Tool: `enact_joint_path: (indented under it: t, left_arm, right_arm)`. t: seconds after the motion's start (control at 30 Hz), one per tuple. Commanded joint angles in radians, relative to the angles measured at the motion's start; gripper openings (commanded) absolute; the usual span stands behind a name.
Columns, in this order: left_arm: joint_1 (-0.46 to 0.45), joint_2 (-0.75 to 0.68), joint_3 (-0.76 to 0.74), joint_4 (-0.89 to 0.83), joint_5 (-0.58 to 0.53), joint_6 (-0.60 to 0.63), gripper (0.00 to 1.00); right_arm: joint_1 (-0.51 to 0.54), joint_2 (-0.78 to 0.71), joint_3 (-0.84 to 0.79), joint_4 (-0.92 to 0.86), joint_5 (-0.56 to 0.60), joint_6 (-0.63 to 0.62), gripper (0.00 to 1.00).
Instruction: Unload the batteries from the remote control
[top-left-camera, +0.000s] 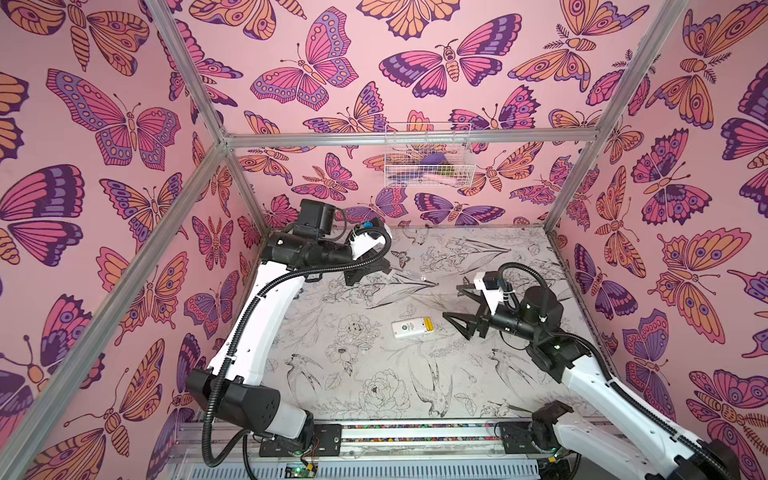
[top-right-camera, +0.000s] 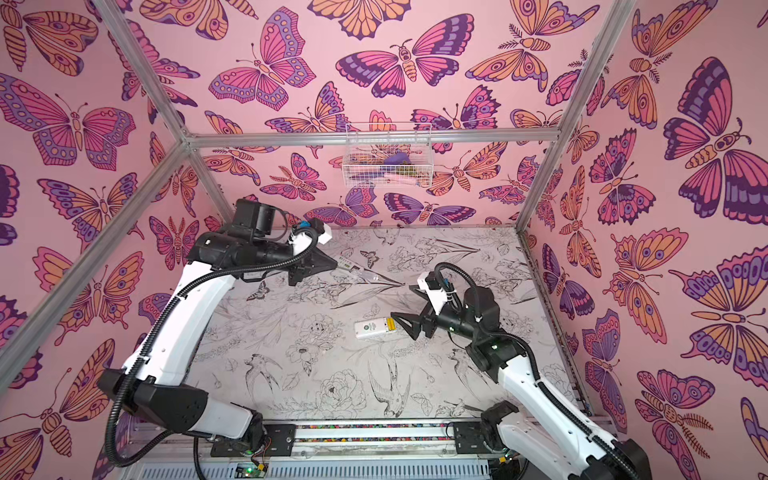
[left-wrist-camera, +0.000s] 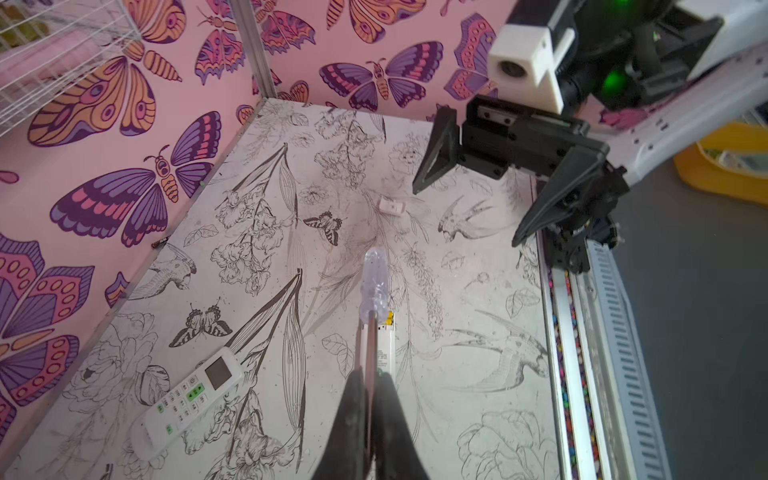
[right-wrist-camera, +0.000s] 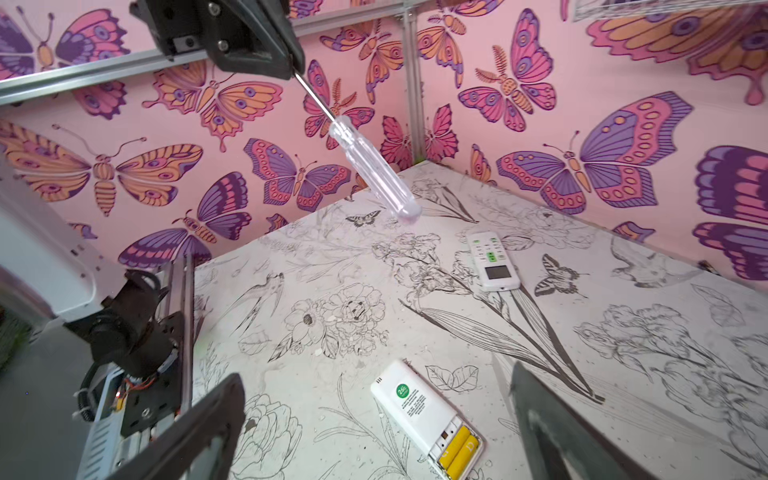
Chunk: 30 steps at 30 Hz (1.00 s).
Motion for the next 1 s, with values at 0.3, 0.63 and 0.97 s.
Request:
enact_joint_path:
  t: [0.3,0.63,0.97]
  left_arm:
    - [0.172,-0.169,-0.465,0.838,0.196,-1.006,0.0]
    - [0.225,-0.294,-0.802,1.304,0.296,-1.297,0.0]
    - [0.224,-0.332,-0.934,1.463,0.338,-1.461,0.0]
  right_arm:
    - [-0.006,0.031,0.062,0.005,0.29,0.398,0.99]
    - [-0.006,0.214,0.175,0.117,0.145,0.616,1.0]
    - [-0.005,0.304,0.273,0.163,-0.044,0.669,0.98]
